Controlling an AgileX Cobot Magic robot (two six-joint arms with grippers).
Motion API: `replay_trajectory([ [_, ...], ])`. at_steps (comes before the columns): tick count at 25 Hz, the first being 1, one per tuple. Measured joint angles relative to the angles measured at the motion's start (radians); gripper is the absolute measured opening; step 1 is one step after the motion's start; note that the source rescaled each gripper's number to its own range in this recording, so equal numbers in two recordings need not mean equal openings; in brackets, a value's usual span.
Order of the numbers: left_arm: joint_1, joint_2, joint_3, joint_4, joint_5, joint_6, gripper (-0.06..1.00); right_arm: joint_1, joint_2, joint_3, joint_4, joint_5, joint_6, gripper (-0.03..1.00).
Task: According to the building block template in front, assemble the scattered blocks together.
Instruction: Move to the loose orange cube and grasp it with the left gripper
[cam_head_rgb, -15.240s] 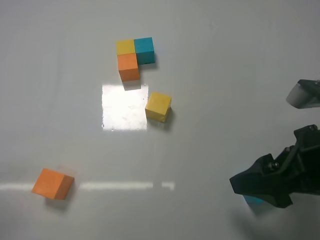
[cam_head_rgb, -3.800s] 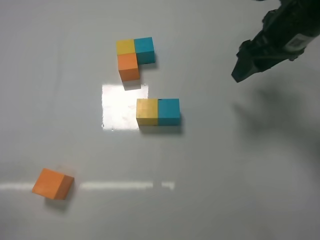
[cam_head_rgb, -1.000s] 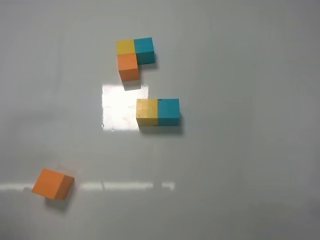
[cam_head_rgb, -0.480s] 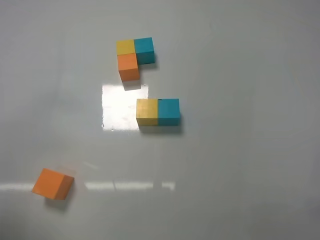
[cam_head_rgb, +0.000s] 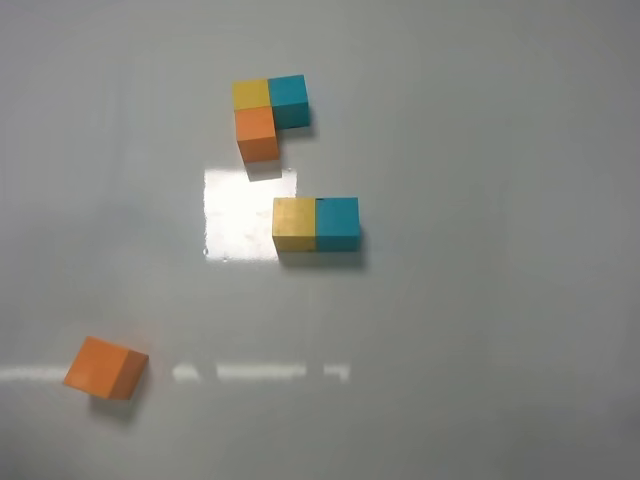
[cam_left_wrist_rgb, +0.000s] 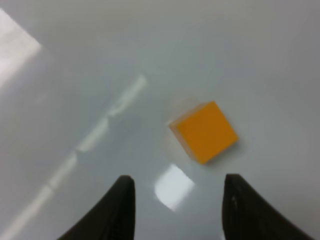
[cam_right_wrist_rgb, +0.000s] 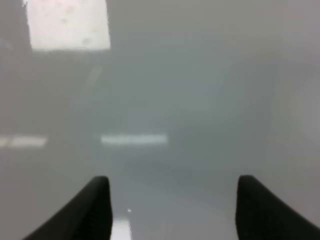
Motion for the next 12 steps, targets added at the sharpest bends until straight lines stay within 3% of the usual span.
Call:
replay_trajectory([
  [3,-0.044,0.000,0.000,0.022,0.000,-0.092,0.14,0.000,0.000,0.000,0.000,0.000,0.000,0.39],
  [9,-0.055,0.000,0.000,0.033,0.002,-0.484,0.03,0.000,0.000,0.000,-0.002,0.000,0.001,0.39],
  [12,-0.055,0.000,0.000,0.033,0.003,-0.632,0.01,0.000,0.000,0.000,-0.002,0.000,0.000,0.39],
])
